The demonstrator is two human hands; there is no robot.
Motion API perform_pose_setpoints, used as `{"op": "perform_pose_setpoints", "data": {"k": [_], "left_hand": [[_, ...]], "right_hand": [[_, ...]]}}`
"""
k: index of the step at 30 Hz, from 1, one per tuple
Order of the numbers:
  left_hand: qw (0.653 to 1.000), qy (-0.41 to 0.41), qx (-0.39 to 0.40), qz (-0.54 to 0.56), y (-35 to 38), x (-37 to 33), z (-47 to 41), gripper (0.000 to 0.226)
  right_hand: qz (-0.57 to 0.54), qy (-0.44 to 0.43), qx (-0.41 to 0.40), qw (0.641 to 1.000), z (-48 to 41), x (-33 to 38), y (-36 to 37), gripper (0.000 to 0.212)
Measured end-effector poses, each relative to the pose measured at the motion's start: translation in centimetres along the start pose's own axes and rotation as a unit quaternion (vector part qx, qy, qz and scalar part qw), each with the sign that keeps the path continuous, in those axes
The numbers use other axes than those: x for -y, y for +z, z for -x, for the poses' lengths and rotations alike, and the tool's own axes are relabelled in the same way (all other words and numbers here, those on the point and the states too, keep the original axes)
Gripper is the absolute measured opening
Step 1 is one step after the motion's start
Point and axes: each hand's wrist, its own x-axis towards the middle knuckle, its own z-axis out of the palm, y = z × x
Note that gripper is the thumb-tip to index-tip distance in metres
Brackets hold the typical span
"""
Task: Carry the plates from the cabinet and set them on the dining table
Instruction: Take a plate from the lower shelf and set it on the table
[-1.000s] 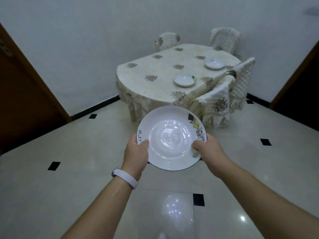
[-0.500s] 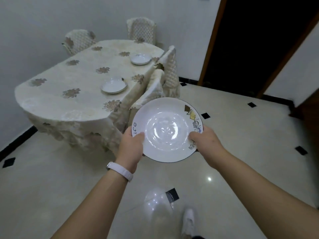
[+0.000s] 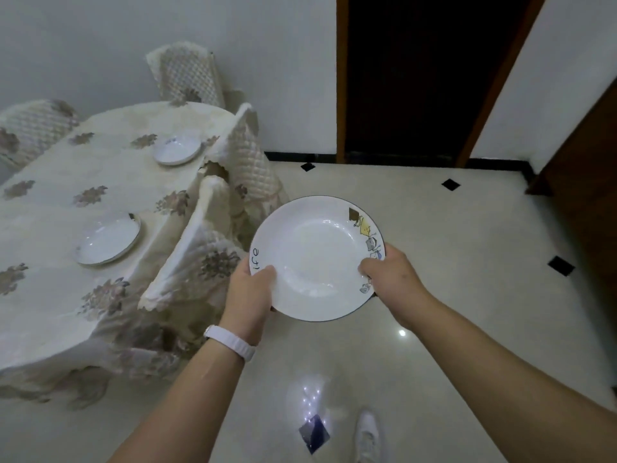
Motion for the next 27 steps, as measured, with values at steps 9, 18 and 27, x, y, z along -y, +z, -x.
{"op": "perform_pose_setpoints", "data": {"k": [9, 18, 27], "left_hand": [[1.000, 0.013, 0.011, -0.002, 8.4, -3.7, -9.3, 0.025], [1.000, 0.003, 0.020, 0.009, 11.2, -6.0, -21.7, 0.022], [0.998, -0.013, 0.060, 0.024, 13.7, -11.2, -39.5, 0.025]], "right_hand": [[-0.002, -0.013, -0.012, 1.000, -11.3, 4.5, -5.0, 0.024], [0.009, -0.008, -0.024, 1.000, -22.9, 8.0, -2.8, 0.031], [0.004, 0.005, -0.060, 0.998, -38.4, 14.5, 1.8, 0.034]]}}
